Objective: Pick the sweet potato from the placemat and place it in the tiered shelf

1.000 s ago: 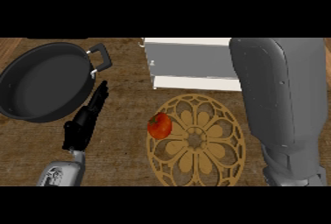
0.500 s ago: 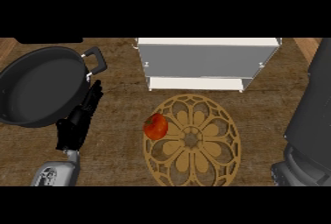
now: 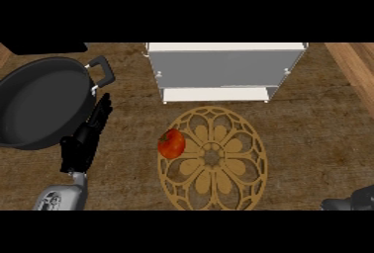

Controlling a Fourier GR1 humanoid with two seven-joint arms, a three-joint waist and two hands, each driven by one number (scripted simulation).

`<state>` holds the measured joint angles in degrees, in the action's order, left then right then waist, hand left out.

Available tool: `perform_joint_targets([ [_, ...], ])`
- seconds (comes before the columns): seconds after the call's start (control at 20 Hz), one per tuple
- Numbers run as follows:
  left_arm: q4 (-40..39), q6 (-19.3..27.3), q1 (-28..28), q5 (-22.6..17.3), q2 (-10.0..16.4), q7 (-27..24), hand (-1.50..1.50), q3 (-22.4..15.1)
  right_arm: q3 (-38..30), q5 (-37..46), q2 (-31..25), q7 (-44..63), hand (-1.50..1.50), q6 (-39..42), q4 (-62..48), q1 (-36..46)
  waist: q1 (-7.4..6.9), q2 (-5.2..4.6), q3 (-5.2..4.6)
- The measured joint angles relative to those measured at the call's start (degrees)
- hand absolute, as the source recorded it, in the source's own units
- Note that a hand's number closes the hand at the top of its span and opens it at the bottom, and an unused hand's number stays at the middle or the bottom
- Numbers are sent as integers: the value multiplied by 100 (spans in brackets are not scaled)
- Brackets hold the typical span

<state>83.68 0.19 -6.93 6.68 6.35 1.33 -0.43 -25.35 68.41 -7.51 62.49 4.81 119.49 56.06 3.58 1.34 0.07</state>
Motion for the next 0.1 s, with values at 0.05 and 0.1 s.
perform_joint_targets([
  [0.05,26,-31,31,-27,38,-7,0,30,-142,-194,-29,-8,-150,223,244,-94,5,7,1],
  [0.1,-9,-11,18,-5,29,-10,0,26,-243,-352,-29,-29,-150,427,526,-246,26,7,1],
])
